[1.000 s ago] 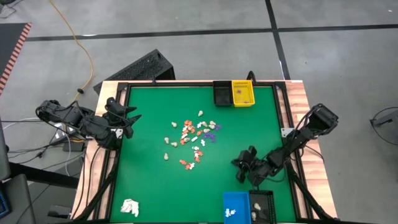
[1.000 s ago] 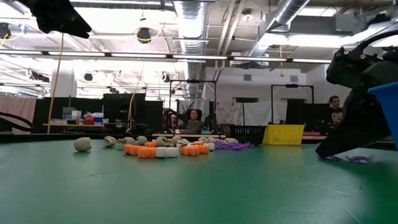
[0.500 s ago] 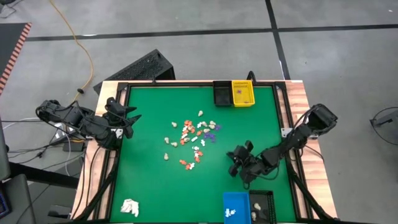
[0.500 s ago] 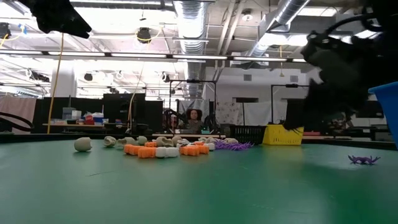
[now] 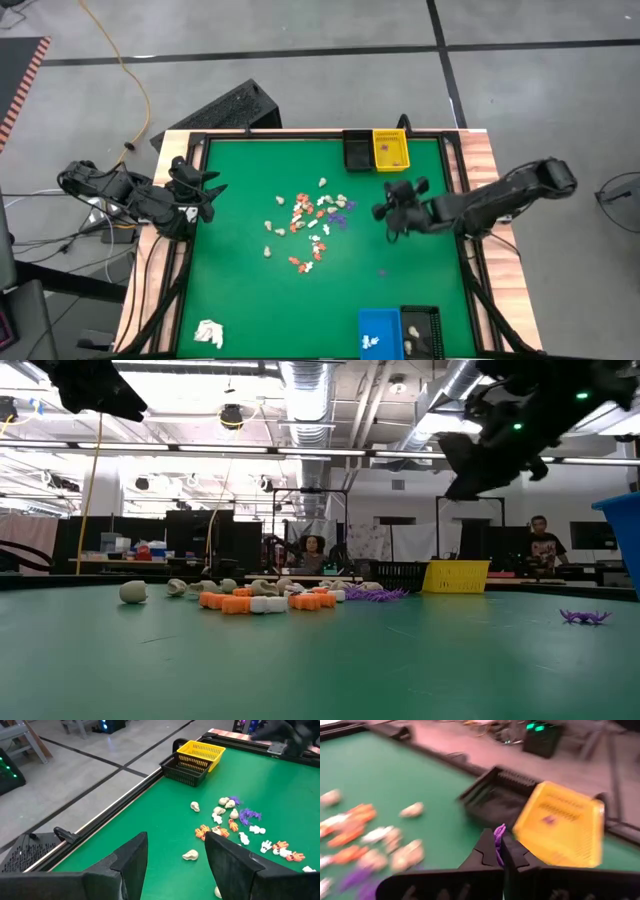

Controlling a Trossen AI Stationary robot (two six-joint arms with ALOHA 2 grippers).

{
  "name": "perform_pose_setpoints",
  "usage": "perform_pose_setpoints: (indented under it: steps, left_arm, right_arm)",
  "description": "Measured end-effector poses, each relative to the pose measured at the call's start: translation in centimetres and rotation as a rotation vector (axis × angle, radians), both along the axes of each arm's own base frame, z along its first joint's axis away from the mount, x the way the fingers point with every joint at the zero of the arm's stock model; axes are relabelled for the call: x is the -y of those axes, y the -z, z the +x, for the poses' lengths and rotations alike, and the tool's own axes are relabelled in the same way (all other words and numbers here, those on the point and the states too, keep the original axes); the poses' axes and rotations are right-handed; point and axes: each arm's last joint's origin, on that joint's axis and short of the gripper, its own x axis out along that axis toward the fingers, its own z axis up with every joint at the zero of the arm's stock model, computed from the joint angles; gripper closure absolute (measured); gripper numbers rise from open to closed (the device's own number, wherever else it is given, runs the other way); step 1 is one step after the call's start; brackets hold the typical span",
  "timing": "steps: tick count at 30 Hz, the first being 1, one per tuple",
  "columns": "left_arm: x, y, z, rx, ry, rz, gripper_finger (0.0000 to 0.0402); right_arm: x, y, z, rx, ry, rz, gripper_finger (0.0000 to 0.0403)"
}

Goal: Sort Halloween decoration
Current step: Put the violet spider toy into the yellow basket

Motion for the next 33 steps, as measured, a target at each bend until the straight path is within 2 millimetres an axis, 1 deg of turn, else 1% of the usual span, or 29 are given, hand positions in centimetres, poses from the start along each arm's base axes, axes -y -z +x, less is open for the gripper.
perform_pose_setpoints:
  steps: [5, 8, 11, 14, 19, 22, 29, 33]
  left_arm:
    - [0.0, 0.0, 0.0, -0.001, 0.0, 0.0, 0.0213]
    - [0.0, 0.0, 0.0, 0.0, 0.0, 0.0, 0.0213]
    - [0.0, 0.0, 0.0, -0.003, 0.002, 0.004, 0.0213]
    - [0.0, 0.0, 0.0, -0.004, 0.003, 0.006, 0.0213]
    - [0.0, 0.0, 0.0, -0.004, 0.003, 0.006, 0.0213]
    - [0.0, 0.0, 0.0, -0.004, 0.003, 0.006, 0.0213]
    - [0.0, 0.0, 0.0, -0.004, 0.002, 0.005, 0.0213]
    - [0.0, 0.0, 0.0, -0.002, 0.001, 0.003, 0.0213]
  right_arm:
    - [3.7, -1.2, -0.9, -0.038, 0.097, -0.014, 0.0402]
    - [5.8, -1.4, -1.0, -0.079, 0.091, 0.014, 0.0402]
    - [7.9, -1.6, -1.2, -0.094, 0.05, 0.051, 0.0402]
    - [10.0, -2.0, -1.4, -0.059, 0.013, 0.061, 0.0402]
    - [13.0, -2.1, -2.4, 0.078, -0.032, 0.064, 0.0402]
    - [13.9, -1.1, -3.2, 0.135, -0.039, 0.079, 0.0402]
    - [14.4, 1.4, -4.8, 0.113, 0.038, 0.139, 0.0396]
    - [14.6, 1.5, -5.0, 0.156, -0.006, 0.138, 0.0394]
